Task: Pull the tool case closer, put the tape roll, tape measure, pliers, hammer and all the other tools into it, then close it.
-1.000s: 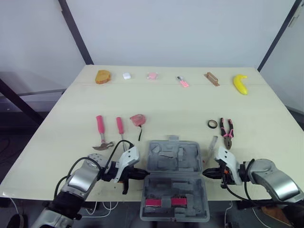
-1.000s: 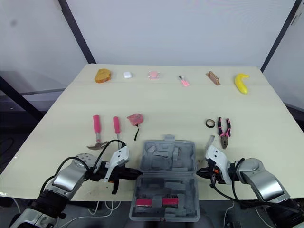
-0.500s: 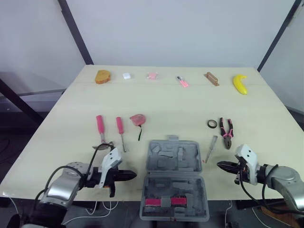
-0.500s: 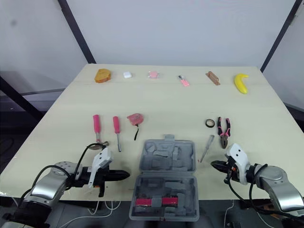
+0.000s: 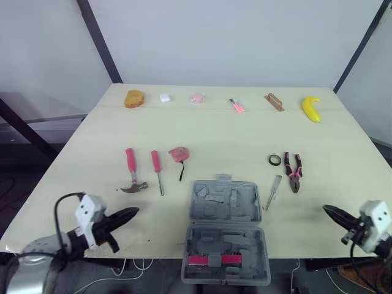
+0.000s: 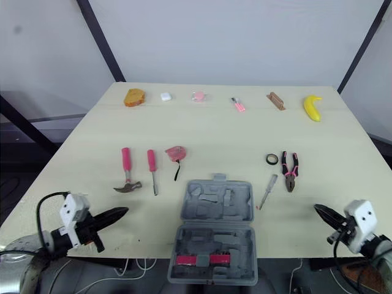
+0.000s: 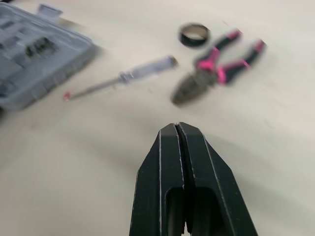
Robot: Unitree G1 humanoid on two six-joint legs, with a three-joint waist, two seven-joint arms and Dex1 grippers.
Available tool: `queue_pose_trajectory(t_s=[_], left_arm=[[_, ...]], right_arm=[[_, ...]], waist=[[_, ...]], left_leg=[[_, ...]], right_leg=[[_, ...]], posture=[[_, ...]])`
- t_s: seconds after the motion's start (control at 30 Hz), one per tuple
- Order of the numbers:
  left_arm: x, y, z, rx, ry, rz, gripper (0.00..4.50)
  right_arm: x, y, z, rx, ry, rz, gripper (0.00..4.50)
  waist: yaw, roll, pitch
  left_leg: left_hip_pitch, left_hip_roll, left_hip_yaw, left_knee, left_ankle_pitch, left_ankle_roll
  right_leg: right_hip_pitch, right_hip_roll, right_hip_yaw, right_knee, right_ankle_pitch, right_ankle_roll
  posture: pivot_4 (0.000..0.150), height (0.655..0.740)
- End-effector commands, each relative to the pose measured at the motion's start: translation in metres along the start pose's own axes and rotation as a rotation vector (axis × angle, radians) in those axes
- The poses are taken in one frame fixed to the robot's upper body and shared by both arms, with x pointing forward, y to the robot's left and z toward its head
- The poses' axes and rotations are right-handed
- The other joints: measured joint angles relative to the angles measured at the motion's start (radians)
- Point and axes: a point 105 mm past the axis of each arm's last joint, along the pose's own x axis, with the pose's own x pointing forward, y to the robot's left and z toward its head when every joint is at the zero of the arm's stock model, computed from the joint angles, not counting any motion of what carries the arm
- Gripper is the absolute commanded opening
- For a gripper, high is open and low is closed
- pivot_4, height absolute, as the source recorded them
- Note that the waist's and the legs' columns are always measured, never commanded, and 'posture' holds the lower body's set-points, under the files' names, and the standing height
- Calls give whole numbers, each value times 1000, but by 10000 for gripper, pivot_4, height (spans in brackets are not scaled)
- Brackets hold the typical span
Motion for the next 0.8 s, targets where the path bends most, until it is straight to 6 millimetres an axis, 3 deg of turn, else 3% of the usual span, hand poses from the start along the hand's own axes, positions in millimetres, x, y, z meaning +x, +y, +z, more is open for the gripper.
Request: queue_pose_trajectory(t_s=[0.03, 0.17, 0.2, 0.23, 0.3, 0.43, 0.63, 0.8], left_arm=[[-21, 16, 11, 4, -52, 109, 12616], [-47, 28, 0, -27, -42, 205, 31278], [-52, 30, -2, -30, -40, 224, 33866], [-57, 32, -5, -39, -39, 247, 39904], [-67, 36, -11, -65, -47, 292, 44778], [-73, 35, -16, -87, -51, 301, 45000], [-63, 27, -10, -85, -74, 243, 45000], [-52, 18, 6, -32, -95, 151, 45000]], right_arm=[[-24, -14, 4, -10, -22, -67, 8479], [-47, -24, -1, 46, -52, -146, 27769], [-52, -26, -2, 51, -56, -159, 30544], [-57, -28, -4, 42, -56, -177, 36781], [-67, -34, -3, 51, -83, -224, 43342], [-74, -34, -3, 73, -89, -223, 44486], [-73, -32, -2, 79, -62, -166, 44486], [-53, -18, 7, 26, 4, -11, 44486]], waist=[[0, 0, 0], [-2, 0, 0], [-2, 0, 0], [-2, 0, 0], [-2, 0, 0], [-1, 0, 0], [-1, -1, -1], [-1, -1, -1]], left_leg=[[0, 0, 0, 0, 0, 0], [1, 0, 1, 0, 0, 0], [1, 0, 1, -1, 0, 0], [1, 0, 1, -1, 0, 0], [1, 0, 2, -1, 0, 0], [1, 0, 2, -1, 0, 0], [1, 1, 2, -1, 0, 0], [2, 1, 3, -1, 0, 0]], right_leg=[[0, 0, 0, 0, 0, 0], [0, 0, 0, 0, 0, 0], [0, 0, 1, 0, 0, 0], [0, 1, 1, 0, 0, 0], [0, 1, 1, -1, 0, 0], [0, 1, 1, -1, 0, 0], [0, 0, 1, -1, -2, -2], [0, 0, 1, -1, -1, -2]], posture=[[1500, 7400], [1500, 7400], [1500, 7400], [1500, 7400], [1500, 7400], [1500, 7400], [1500, 7400], [1500, 7400]])
